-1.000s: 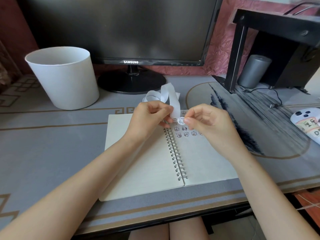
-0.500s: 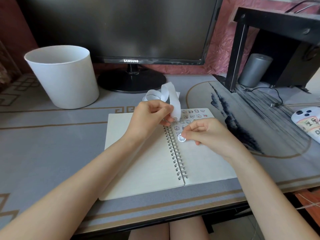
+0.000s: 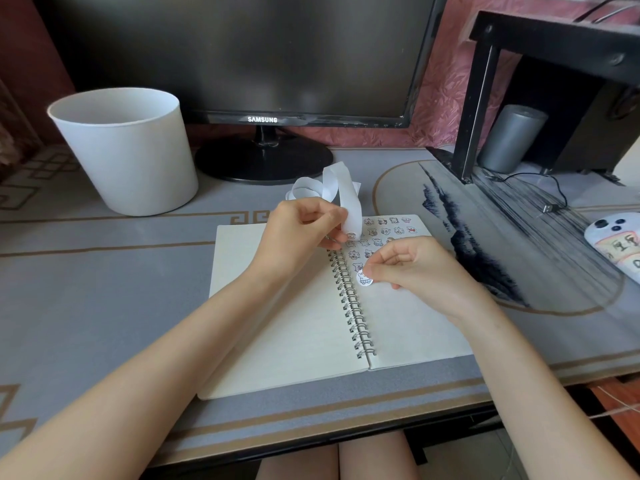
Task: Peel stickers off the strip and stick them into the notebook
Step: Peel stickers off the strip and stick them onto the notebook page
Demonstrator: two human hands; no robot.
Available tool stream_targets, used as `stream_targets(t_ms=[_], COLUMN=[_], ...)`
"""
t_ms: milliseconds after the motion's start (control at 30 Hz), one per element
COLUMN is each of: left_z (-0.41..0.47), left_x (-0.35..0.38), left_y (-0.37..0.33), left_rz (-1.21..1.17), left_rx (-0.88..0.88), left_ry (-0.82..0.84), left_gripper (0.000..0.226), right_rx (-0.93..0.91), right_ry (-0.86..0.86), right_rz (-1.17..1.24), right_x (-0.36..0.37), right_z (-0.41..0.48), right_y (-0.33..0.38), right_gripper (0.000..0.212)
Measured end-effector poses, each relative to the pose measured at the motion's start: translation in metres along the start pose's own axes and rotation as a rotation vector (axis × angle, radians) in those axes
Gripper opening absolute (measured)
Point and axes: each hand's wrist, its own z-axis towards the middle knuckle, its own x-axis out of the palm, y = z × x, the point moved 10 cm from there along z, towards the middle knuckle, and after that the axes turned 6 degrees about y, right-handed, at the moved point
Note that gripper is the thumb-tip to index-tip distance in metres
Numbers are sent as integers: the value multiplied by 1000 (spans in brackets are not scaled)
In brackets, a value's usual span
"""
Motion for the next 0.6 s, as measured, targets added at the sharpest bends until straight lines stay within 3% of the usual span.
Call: stream_targets(t_ms=[600], left_z=[0], left_x=[1], left_y=[-1], left_rz=[3], left_rx=[2], left_ry=[4], left_gripper=[18], right_rx=[-51], right_ry=[-64], right_rz=[-43], right_x=[1], right_z=[3], right_y=[0], right_gripper=[7])
